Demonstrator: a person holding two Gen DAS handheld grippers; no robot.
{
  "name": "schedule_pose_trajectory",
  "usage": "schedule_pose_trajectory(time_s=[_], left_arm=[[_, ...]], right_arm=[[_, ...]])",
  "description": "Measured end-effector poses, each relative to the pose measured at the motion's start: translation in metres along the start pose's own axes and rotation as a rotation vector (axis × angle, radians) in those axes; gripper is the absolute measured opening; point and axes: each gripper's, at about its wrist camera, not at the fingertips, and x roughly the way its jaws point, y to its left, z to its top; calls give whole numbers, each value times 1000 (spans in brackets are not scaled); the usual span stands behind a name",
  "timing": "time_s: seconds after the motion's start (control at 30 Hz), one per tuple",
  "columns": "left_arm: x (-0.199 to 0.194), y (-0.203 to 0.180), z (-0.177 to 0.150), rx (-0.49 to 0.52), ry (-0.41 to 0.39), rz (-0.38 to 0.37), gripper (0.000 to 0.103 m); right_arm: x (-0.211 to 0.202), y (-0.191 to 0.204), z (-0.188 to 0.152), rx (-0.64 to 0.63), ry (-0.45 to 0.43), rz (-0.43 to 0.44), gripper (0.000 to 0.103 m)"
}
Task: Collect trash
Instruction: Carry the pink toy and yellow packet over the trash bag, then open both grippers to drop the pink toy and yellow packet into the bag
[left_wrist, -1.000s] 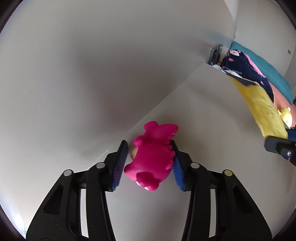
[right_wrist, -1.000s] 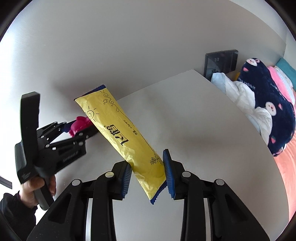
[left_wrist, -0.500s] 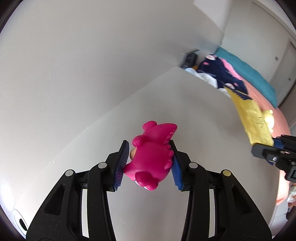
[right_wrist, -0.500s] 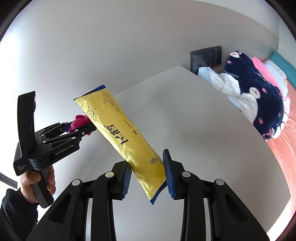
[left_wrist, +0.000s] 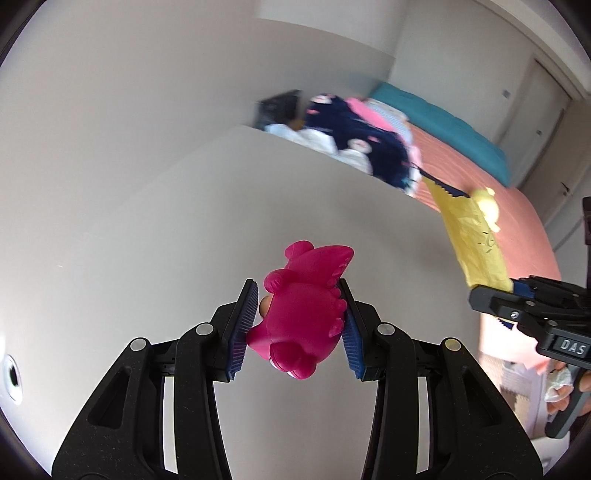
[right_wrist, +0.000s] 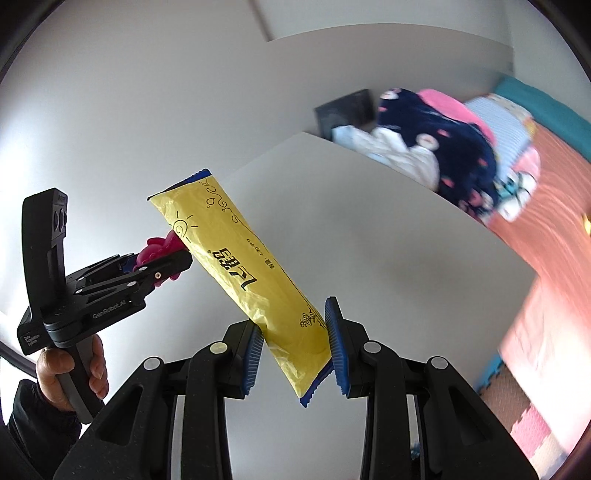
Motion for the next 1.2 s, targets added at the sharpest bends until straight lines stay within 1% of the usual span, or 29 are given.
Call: schedule_pose_trajectory(time_s=[0.2, 0.33, 0.5, 0.6, 0.7, 0.83, 0.9, 0.93, 0.97, 1.0, 1.03, 1.07, 1.13, 1.2], left_arm=[[-2, -75, -23, 99, 31, -113, 42], [4, -131, -39, 187, 72, -193, 42], [9, -188, -60, 284, 122, -279, 42], [17, -212, -67, 333, 149, -314, 42], [22, -235, -81, 377, 183, -343, 42], [36, -256, -100, 413, 241, -374, 42], [46, -265, -108, 436, 285, -380, 43], [50, -267, -112, 446, 308, -379, 47], [55, -269, -115, 451, 327, -365, 76], [56, -269, -118, 445, 323, -343, 96], [56, -268, -119, 430, 301, -320, 97], [57, -266, -118, 414, 295, -318, 97], [59, -261, -117, 390, 301, -316, 97], [59, -259, -115, 386, 303, -313, 97]], right_arm=[[-52, -45, -48, 86, -49, -37, 34], [-86, -74, -81, 163, -81, -54, 34], [-120, -100, -117, 238, -109, -89, 34], [-137, -115, -138, 282, -118, -120, 34], [-149, -131, -158, 329, -116, -147, 34], [-156, -146, -179, 377, -102, -177, 34], [-156, -153, -188, 401, -87, -187, 35], [-155, -155, -192, 414, -72, -195, 37], [-155, -160, -197, 438, -59, -217, 42], [-156, -163, -201, 473, -67, -249, 73], [-160, -166, -206, 502, -99, -266, 99], [-164, -169, -209, 525, -119, -286, 101], [-167, -173, -214, 549, -116, -328, 101], [-168, -174, -217, 549, -116, -347, 101]])
